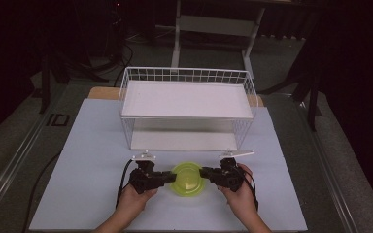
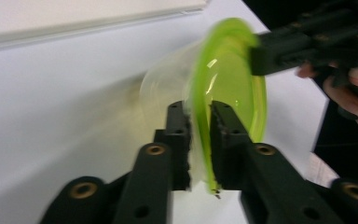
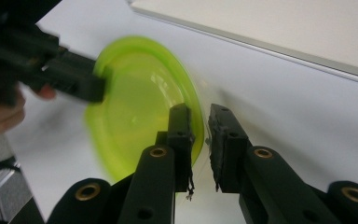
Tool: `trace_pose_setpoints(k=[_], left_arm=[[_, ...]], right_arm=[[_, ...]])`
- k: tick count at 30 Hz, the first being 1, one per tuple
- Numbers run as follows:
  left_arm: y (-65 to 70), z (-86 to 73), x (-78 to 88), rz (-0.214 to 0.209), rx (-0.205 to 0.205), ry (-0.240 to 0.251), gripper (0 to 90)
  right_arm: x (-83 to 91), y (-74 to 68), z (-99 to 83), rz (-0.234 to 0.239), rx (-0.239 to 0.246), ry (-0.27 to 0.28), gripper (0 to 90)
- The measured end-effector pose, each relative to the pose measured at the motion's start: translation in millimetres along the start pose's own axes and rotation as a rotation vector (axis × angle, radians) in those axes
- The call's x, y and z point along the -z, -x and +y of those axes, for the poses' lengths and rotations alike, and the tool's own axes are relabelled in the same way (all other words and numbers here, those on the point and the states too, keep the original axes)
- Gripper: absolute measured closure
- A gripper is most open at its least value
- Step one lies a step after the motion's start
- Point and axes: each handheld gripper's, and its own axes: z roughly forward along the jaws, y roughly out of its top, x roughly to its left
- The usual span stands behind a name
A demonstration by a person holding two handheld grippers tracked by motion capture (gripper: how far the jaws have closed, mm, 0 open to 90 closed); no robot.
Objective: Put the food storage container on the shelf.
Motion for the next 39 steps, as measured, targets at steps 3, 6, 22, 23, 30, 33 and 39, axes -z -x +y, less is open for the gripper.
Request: trace_pose_setpoints(k=[3,6,22,23,30,33,39], left_arm=[[1.8,0.3,1.2,0.006,-0.002,-0.012,82.4],[4.6,2.7,4.1,0.000,0.008,-0.004,82.6],[21.9,35.7,31.6,-0.041,0.001,0.067,82.7],[22.6,38.5,33.1,-0.044,0.001,0.076,82.7],[28.8,60.3,43.9,-0.036,-0.019,0.111,82.7],[31.8,71.2,49.2,-0.027,-0.027,0.124,82.7],[35.8,93.6,58.8,-0.020,-0.033,0.161,82.6]], right_arm=[[0.2,-4.8,-2.2,-0.016,0.017,0.002,80.0],[1.0,-4.6,-3.5,-0.014,0.020,0.016,80.0],[35.9,-14.7,27.6,0.023,0.050,0.115,80.4],[37.9,-15.7,29.8,0.017,0.058,0.120,80.4],[52.0,-20.4,53.1,0.004,0.085,0.153,80.4],[56.4,-20.3,63.5,0.006,0.092,0.167,80.4],[65.5,-19.9,86.9,0.005,0.108,0.203,80.3]])
